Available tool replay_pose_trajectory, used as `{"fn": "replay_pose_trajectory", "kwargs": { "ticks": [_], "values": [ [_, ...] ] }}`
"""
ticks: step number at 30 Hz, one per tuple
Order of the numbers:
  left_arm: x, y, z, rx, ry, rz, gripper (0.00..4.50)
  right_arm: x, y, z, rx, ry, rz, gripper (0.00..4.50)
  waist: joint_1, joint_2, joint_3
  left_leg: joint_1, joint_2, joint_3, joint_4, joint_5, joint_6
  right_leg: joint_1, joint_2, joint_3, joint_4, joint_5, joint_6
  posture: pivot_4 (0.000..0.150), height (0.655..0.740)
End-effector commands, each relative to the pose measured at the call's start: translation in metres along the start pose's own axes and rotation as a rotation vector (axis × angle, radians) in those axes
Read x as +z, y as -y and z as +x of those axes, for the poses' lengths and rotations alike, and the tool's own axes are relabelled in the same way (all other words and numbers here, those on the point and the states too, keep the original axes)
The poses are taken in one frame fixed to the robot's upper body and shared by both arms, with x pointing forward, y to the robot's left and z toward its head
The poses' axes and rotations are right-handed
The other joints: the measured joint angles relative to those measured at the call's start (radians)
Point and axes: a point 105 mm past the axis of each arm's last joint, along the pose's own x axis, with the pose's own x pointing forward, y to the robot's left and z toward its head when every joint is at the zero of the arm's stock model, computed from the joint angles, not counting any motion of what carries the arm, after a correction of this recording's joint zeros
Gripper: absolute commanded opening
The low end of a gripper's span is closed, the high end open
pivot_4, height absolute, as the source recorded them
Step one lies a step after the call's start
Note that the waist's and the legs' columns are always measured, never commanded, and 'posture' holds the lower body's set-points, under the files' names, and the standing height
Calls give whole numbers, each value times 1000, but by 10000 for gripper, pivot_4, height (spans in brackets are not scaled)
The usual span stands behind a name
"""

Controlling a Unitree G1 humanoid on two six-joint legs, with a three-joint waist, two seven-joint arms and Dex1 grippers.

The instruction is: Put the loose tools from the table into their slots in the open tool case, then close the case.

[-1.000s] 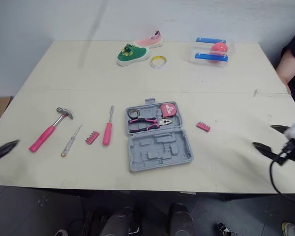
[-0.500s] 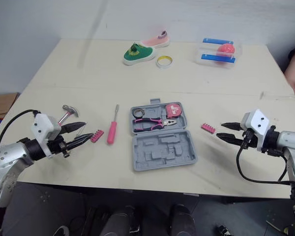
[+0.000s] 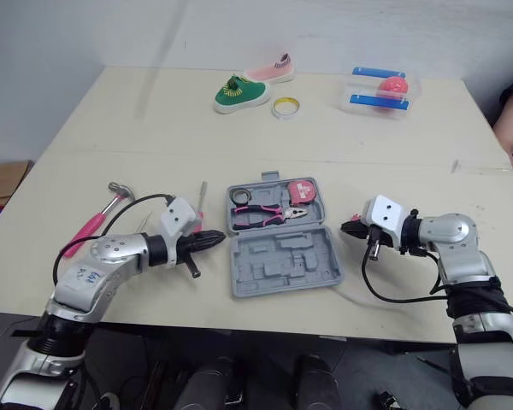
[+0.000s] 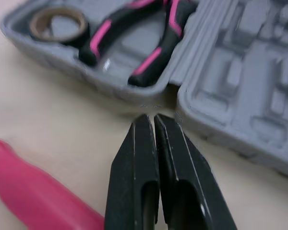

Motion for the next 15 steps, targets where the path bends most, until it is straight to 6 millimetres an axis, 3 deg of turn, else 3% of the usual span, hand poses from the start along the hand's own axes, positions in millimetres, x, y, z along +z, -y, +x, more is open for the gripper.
{"fn": "replay_pose_trajectory", "kwargs": {
  "ticks": [1, 15],
  "values": [
    [5, 0, 5, 27, -13, 37, 890, 10, 7, 2, -19, 30, -42, 0, 0, 0, 0, 0, 0, 0, 1, 0, 0, 0, 0, 2, 0, 0, 0, 1500, 7400],
    [7, -5, 21, 52, -18, 31, 890, 19, -3, 24, 1, 72, -70, 0, -1, 0, 0, 1, 0, 0, 1, 0, 0, 0, 0, 5, 0, 0, 0, 1500, 7400]
  ]
}}
